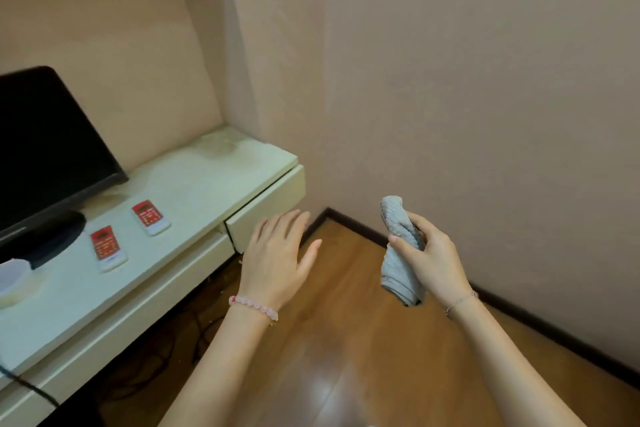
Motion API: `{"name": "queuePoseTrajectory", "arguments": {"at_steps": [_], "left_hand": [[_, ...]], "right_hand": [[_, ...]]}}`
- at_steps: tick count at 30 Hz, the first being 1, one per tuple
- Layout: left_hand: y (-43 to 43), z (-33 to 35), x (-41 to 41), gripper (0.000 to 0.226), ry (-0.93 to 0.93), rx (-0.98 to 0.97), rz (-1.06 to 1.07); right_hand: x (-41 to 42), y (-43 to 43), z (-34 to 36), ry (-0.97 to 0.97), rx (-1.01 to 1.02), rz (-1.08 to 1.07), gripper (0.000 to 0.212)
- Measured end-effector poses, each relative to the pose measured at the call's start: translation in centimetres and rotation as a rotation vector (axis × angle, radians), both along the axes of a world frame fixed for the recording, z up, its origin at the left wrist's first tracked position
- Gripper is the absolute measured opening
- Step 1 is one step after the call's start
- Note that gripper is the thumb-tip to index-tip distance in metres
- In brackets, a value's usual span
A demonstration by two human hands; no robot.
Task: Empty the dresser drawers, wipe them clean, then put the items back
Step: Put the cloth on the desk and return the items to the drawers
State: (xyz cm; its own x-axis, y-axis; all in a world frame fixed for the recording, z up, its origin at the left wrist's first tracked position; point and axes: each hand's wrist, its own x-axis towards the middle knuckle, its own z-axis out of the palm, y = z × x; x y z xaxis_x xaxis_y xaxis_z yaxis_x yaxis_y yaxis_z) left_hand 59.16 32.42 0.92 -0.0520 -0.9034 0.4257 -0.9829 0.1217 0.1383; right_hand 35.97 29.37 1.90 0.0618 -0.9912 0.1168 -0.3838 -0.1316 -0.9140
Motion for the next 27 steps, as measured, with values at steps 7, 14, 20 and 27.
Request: {"name": "queuePoseTrajectory", "arguments": {"at_steps": [7, 14, 20, 27], "left_hand": [[-6.8, -0.5, 3.6, 0.048, 0.033, 0.003, 0.225], [-11.6, -2.4, 10.2, 0.052, 0.051, 0.101, 0.438], [-17.4, -4.3, 17.0, 0.052, 0.094, 0.138, 0.522], [-23.3, -5.4, 24.5, 0.050, 0.159, 0.144, 0.566]], "right_hand": [[5.4, -12.6, -0.3, 0.048, 0.028, 0.281, 0.034], [13.9, -21.9, -2.0, 0.097, 0.047, 0.480, 0.028], [22.3, -29.0, -3.7, 0.086, 0.078, 0.562, 0.029], [32.0, -35.4, -4.5, 0.047, 0.131, 0.686, 0.033]]}}
